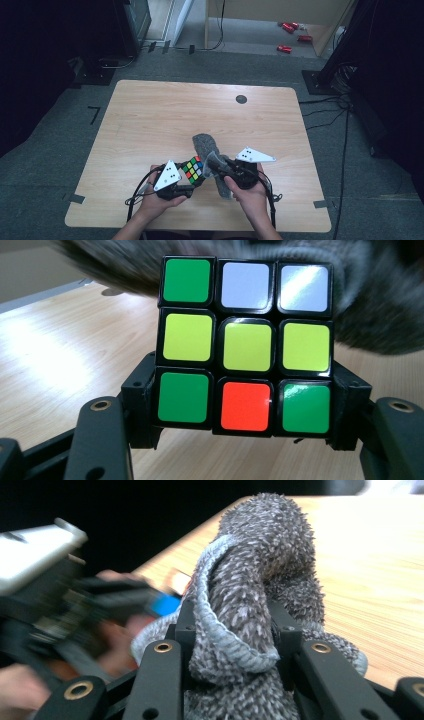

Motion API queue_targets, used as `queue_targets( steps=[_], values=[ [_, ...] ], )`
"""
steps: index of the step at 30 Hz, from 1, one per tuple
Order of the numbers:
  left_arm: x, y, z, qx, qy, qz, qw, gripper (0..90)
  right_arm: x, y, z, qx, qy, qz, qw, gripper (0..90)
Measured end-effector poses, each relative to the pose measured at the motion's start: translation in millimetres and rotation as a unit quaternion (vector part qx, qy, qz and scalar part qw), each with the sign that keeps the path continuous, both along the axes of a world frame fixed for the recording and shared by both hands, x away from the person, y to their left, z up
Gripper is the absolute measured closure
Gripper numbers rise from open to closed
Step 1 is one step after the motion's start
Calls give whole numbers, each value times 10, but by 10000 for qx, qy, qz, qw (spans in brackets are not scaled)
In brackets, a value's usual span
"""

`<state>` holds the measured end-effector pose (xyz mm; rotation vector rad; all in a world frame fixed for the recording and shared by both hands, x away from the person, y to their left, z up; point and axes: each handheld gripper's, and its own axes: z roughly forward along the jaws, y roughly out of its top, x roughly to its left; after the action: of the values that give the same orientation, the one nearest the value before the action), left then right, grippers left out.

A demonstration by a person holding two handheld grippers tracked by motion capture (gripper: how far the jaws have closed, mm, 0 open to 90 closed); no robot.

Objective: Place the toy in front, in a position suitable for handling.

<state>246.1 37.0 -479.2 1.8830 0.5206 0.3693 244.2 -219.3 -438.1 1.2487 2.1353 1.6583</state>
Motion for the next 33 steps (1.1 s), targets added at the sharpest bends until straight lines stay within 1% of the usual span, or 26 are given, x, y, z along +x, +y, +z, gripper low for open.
queue_targets(
  steps=[1, 2, 3, 5, 7, 8, 9, 10, 12, 14, 15, 16, 19, 22, 24, 25, 27, 29, 30, 31, 33],
  values=[
    [7, 11, -5, 1, 17, 0, 10000, 345, 6, -5, -5, 5, 48, -1, 10000, 674],
    [9, 12, -14, -24, 43, 3, 10000, 345, 4, 7, 1, 21, 48, 45, 10000, 673],
    [7, 6, -24, -38, 88, 0, 10000, 345, -12, 37, 19, 30, 8, 101, 9999, 673],
    [-6, -21, -43, 9, 126, -50, 9999, 345, -56, 109, 66, 85, -132, 279, 9995, 672],
    [-31, -64, -52, 58, 96, -132, 9999, 345, -90, 156, 111, 186, -211, 477, 9985, 667],
    [-42, -84, -52, 75, 93, -149, 9998, 345, -92, 163, 119, 194, -224, 528, 9982, 664],
    [-44, -94, -52, 126, 75, -160, 9998, 345, -82, 154, 114, 181, -221, 518, 9983, 661],
    [-44, -99, -51, 170, 60, -168, 9997, 345, -65, 129, 97, 203, -172, 494, 9984, 658],
    [-39, -86, -44, 235, -8, -139, 9996, 345, -20, 68, 43, 199, -26, 343, 9992, 659],
    [-16, -46, -30, 186, 25, -96, 9998, 344, 9, 31, -3, 86, 139, 167, 9997, 664],
    [-9, -29, -27, 146, 45, -79, 9999, 344, 16, 23, -14, 109, 177, 167, 9996, 666],
    [-4, -18, -26, 104, 66, -68, 9999, 344, 13, 28, -10, 120, 176, 177, 9996, 671],
    [0, -18, -33, 33, 130, -86, 9999, 344, -42, 92, 52, 187, -15, 328, 9993, 681],
    [-30, -69, -46, 89, 115, -240, 9996, 345, -96, 160, 127, 298, -103, 582, 9978, 683],
    [-58, -99, -42, 183, 6, -343, 9992, 346, -98, 171, 139, 250, -170, 608, 9977, 684],
    [-64, -104, -36, 222, -33, -355, 9991, 345, -83, 152, 129, 259, -116, 565, 9980, 684],
    [-58, -85, -18, 165, -51, -339, 9993, 346, -29, 85, 78, 315, 47, 413, 9986, 684],
    [-35, -50, 2, 129, -47, -252, 9996, 345, 16, 22, 5, 221, 216, 170, 9994, 685],
    [-24, -33, 6, 97, -31, -217, 9997, 345, 29, -2, -21, 238, 290, 129, 9992, 686],
    [-14, -16, 9, 48, 5, -207, 9998, 345, 31, -9, -30, 290, 318, 139, 9990, 685],
    [-8, 0, 12, -47, 45, -199, 9998, 345, 0, 28, 14, 287, 204, 204, 9992, 685]
  ],
)
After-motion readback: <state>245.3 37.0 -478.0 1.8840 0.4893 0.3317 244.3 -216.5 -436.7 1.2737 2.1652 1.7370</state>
